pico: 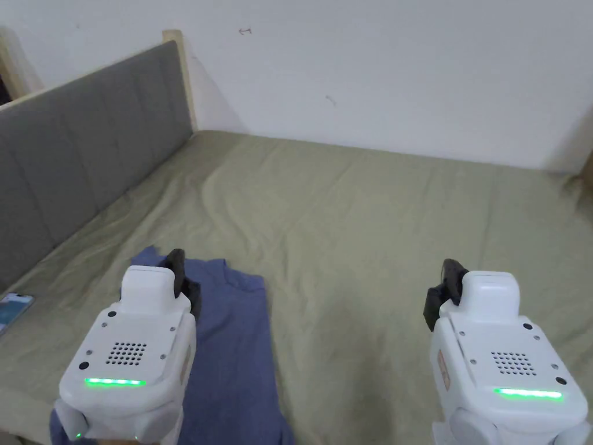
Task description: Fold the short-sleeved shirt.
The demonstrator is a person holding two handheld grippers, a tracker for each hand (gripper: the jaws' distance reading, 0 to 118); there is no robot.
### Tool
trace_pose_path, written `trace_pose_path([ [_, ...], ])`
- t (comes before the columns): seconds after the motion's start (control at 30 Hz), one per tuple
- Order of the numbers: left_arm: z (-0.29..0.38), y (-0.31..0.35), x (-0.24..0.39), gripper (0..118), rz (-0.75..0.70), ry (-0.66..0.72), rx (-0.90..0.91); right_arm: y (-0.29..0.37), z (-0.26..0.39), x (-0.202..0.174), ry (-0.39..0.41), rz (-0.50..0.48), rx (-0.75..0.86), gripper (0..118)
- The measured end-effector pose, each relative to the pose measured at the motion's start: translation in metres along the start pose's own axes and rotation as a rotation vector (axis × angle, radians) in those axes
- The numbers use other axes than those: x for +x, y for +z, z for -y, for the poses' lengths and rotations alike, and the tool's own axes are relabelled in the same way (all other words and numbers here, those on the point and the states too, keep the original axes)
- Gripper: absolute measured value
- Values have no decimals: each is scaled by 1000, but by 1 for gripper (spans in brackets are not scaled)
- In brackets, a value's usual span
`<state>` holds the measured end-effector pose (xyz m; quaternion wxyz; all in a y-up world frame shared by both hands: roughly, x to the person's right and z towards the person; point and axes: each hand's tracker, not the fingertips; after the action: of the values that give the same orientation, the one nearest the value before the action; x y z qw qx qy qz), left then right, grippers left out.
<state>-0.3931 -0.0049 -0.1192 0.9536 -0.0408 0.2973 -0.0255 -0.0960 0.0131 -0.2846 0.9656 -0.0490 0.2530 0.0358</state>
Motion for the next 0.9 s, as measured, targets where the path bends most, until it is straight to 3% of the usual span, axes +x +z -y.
trace_pose_path([
  [0.23,6,35,-88,0,-213,-8,-22,-18,-5,-85,7,-207,17,0],
  [0.43,10,61,-126,0,-273,-29,-42,-23,-1,-131,13,-303,4,0],
  [0.6,17,58,-133,0,-251,-31,-91,-23,4,-141,12,-328,-9,0],
  [0.8,25,18,-125,2,-153,45,-265,-30,11,-126,36,-297,-25,0],
  [0.83,26,9,-120,7,-136,55,-305,-32,13,-121,35,-287,-32,0],
  [0.9,36,-8,-112,50,-118,60,-334,-35,16,-112,34,-267,-45,0],
])
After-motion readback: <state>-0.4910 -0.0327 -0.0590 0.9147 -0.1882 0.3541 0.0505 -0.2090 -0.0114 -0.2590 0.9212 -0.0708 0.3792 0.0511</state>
